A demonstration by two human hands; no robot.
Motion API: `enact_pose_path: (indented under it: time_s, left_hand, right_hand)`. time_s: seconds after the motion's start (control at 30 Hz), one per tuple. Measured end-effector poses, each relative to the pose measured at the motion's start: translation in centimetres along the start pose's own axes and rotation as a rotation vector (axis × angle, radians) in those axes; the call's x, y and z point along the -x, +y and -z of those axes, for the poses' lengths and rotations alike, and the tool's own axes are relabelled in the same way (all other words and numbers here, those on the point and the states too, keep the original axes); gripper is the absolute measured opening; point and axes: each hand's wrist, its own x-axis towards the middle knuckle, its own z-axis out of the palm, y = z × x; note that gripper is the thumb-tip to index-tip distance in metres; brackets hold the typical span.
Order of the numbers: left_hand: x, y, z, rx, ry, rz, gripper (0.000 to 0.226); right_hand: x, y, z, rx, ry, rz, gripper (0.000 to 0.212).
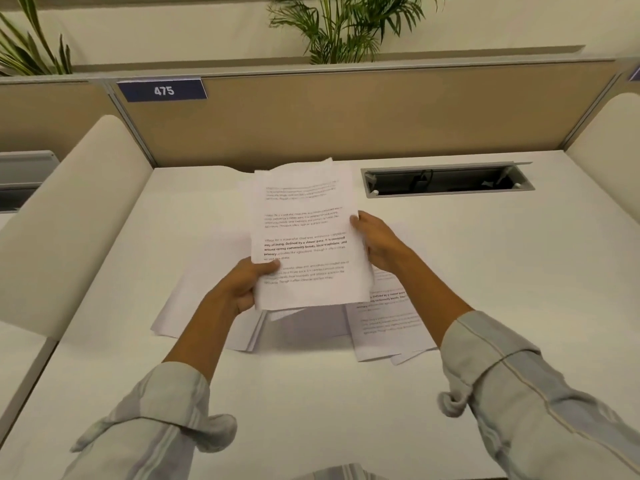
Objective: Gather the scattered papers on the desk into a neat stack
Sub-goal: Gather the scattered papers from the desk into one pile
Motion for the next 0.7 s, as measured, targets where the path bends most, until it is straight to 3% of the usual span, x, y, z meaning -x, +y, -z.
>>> enact_pose_path:
  time_s: [0.07, 0.17, 0.23, 0.3, 0.37, 0.5, 0.7]
  left_hand:
    - [0.0, 0.3, -0.3, 0.012, 0.068, -0.074, 0.042]
    - [-0.3, 0.8, 0.4, 0.050, 0.200, -0.175, 0.048]
    - [-0.5, 1.1, 1.3, 0.081, 0.252, -0.216, 0.049]
    - [-0.7, 1.2, 2.0, 0.110, 0.284, -0.236, 0.046]
    - [-0.8, 1.2, 2.6, 0.167, 0.313, -0.225, 0.045]
    - [-0.6, 0.8, 2.8, 0.156, 0.263, -0.171, 0.045]
    - [-0.9, 0.4, 1.9, 0.062, 0.257, -0.161, 0.050]
  right_hand:
    - [0.5, 0.2, 1.2, 0.135, 0.173, 0.015, 0.032]
    - [2.3, 2.4, 5.0, 0.679, 0.527, 0.081, 0.046]
    - [3.8, 4.3, 7.3, 1.035, 0.585, -0.101, 0.068]
    - [5.5, 5.9, 8.5, 1.210, 0.521, -0.360, 0.091]
    - [6.6, 7.2, 9.1, 1.226, 0.476, -0.477, 0.102]
    - [6.9, 7.8, 10.3, 1.188, 0.467, -0.437, 0.104]
    - [7.0, 7.2, 12.5, 0.974, 0.407, -0.326, 0.076]
